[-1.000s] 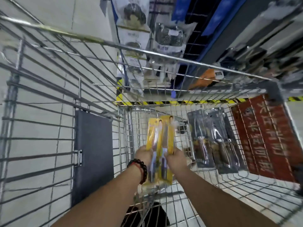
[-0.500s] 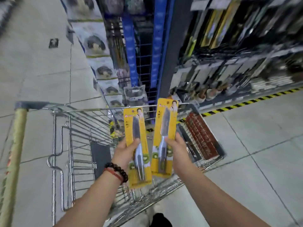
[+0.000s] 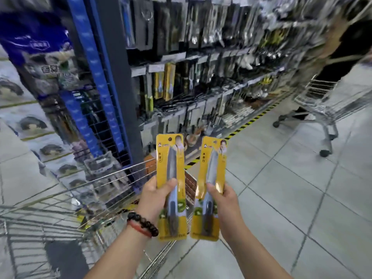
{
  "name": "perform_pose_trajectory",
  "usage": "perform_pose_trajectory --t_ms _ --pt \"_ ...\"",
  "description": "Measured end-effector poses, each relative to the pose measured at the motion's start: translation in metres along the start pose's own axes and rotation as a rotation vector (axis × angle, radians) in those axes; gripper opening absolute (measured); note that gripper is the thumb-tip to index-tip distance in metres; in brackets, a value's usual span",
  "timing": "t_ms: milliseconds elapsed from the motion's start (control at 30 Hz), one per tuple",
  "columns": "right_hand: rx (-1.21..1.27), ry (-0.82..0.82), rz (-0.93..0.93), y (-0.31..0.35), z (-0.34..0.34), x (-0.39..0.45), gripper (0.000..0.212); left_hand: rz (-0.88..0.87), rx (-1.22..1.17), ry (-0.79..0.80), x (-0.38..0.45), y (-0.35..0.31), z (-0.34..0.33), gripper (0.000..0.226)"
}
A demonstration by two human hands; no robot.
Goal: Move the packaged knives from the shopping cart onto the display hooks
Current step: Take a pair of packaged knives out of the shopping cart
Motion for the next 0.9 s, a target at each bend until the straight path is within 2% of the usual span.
perform_pose_trajectory --t_ms 200,433,567,700,900 --pt "0.017 0.002 0.077 0.038 0.077 0.026 0.009 -0.040 0.023 0.040 0.016 -0.012 -0.089 0.014" --pt "0.007 0.029 0.135 0.080 0.175 0.077 0.007 -0.117 0.027 0.050 0.038 -0.027 -0.213 0.008" --pt "-0.010 0.053 0.142 0.104 0.217 0.115 0.007 -0.166 0.033 0.010 0.061 -0.035 -0.266 0.013" --pt "-0.008 0.092 0.152 0.126 0.233 0.160 0.006 -0.198 0.070 -0.005 0.089 -0.037 -0.300 0.008" --pt "-0.040 0.159 0.148 0.159 0.224 0.248 0.008 -0.312 0.124 -0.033 0.163 -0.033 -0.324 0.010"
Point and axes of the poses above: each hand's wrist, its own x-axis towards the middle knuckle, its own z-axis out of the back of the hand, y = z × x, the point moved 1 cm from there along x, towards the middle knuckle, and after that the axes turned 9 degrees about -z, right-handed, at the moved point
